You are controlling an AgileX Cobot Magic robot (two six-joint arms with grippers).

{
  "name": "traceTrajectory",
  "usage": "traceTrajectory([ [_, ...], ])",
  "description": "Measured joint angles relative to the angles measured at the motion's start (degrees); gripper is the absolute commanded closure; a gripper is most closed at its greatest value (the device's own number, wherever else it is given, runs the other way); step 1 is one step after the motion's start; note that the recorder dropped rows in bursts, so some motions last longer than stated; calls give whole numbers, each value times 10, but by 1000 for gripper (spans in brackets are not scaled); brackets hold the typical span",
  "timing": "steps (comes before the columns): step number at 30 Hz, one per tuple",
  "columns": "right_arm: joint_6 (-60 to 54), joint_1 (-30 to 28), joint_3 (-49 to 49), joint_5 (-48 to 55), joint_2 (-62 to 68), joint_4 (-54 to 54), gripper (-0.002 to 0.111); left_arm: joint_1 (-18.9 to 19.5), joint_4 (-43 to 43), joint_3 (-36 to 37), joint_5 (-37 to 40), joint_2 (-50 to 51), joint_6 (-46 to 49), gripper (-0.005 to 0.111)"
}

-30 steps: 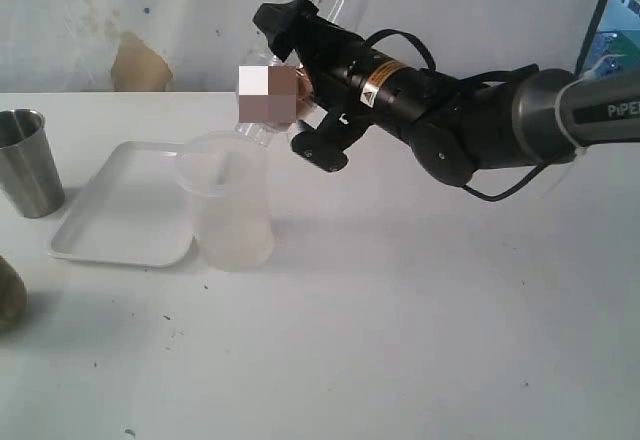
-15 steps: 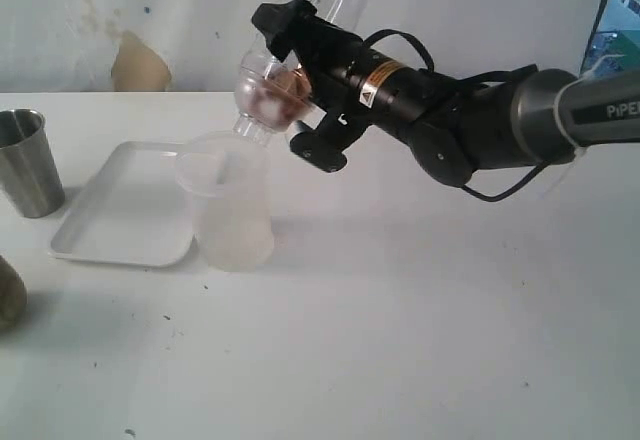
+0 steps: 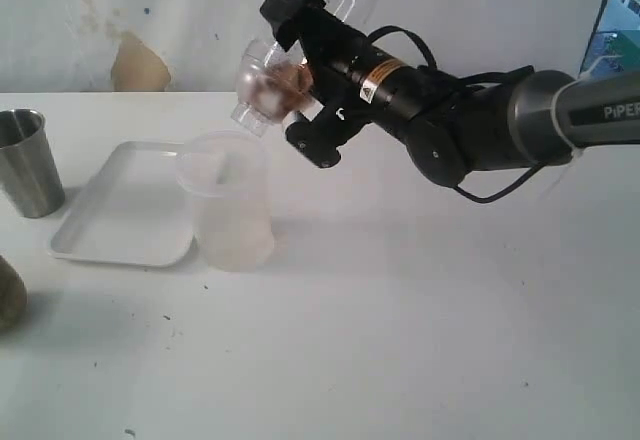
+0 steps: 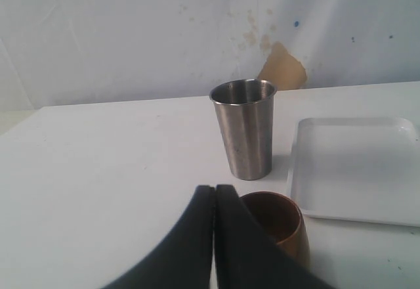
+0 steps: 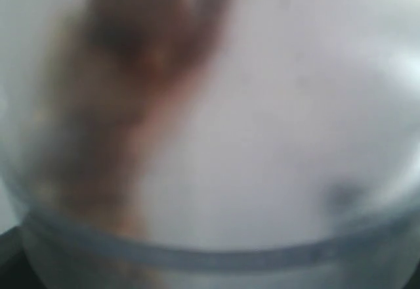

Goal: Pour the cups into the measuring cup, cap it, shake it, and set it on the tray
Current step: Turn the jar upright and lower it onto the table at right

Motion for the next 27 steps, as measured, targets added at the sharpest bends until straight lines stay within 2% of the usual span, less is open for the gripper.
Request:
traceTrajectory([
  [6,184,0,0,0,0,81,108,0,0,0,0,0,0,106],
  [9,339,0,0,2,0,103,108,0,0,0,0,0,0,106],
  [14,815,-20,0,18,-9,98,108,0,0,0,0,0,0,106],
  [18,1239,-84,0,-18,-15,-22,108,0,0,0,0,0,0,106],
  [20,1413,-117,0,-49,-15,-81,108,0,0,0,0,0,0,106],
  [21,1496,-144,0,-77,-16,-144,108,0,0,0,0,0,0,106],
  [25,1553,-160,0,-57,-31,-285,108,0,0,0,0,0,0,106],
  [27,1558,-155,0,-50,-37,-302,108,0,0,0,0,0,0,106],
])
